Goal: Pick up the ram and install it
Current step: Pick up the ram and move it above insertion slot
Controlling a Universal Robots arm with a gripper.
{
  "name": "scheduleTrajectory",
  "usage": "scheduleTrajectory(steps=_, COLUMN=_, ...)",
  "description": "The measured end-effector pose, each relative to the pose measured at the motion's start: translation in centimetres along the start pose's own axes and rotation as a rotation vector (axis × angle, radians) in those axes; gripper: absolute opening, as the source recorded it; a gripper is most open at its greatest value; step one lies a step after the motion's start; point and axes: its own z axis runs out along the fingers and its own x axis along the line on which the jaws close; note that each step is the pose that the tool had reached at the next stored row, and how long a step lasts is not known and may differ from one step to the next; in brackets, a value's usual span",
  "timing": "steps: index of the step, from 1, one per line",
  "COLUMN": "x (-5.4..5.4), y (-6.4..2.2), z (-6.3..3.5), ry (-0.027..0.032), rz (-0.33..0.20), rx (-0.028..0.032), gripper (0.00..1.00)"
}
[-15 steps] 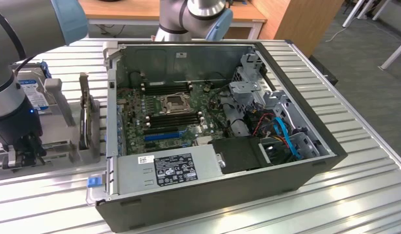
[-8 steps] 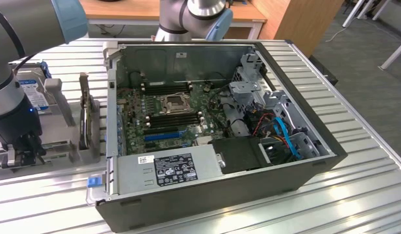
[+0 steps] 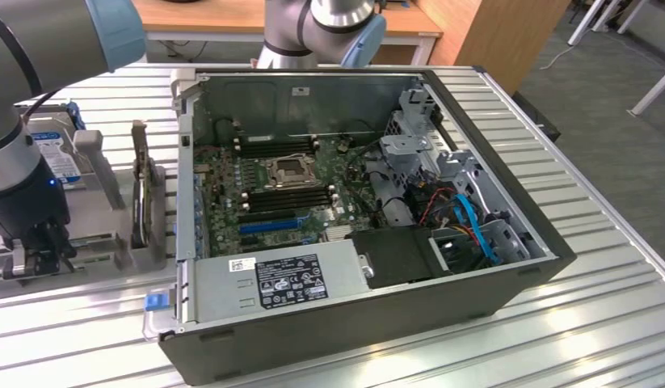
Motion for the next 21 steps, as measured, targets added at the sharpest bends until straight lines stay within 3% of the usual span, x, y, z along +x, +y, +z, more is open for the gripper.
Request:
scheduleTrajectory(steps=16, x=0.02, y=-0.05, z=0.0, ry=0.0, rz=0.0, rx=0.0, gripper=0.29)
scheduleTrajectory(steps=18, x=0.02, y=-0.05, z=0.0, ry=0.0, rz=0.0, rx=0.0, gripper=0.21)
scheduleTrajectory(steps=20, x=0.02, y=-0.05, z=0.0, ry=0.0, rz=0.0, rx=0.0, gripper=0.21)
scheduleTrajectory(steps=21, x=0.02, y=-0.05, z=0.0, ry=0.0, rz=0.0, rx=0.0, gripper=0.14)
